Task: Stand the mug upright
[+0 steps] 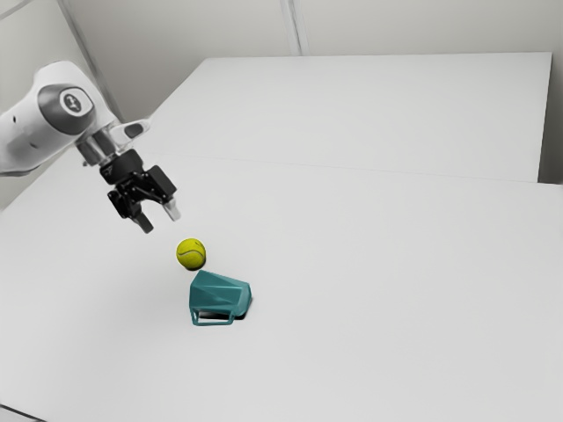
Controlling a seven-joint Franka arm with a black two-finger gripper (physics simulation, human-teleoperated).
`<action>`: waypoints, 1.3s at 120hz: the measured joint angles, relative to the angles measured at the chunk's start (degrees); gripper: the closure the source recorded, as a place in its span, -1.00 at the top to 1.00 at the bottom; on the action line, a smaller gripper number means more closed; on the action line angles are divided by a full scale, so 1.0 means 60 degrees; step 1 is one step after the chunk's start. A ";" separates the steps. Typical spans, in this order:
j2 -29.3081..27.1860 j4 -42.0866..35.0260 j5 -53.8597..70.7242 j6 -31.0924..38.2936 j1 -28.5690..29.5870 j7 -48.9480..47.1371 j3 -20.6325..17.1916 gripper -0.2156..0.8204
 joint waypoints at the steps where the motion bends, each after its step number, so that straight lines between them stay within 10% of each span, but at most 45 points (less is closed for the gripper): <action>1: 0.0007 -0.0048 -0.0040 0.0040 0.0031 0.0067 0.0002 0.58; 131: 0.2277 -0.2069 -0.3591 0.1256 0.0479 0.4785 -0.0001 0.58; 156: 0.2354 -0.2192 -0.3931 0.1257 0.0620 0.5291 0.0000 0.08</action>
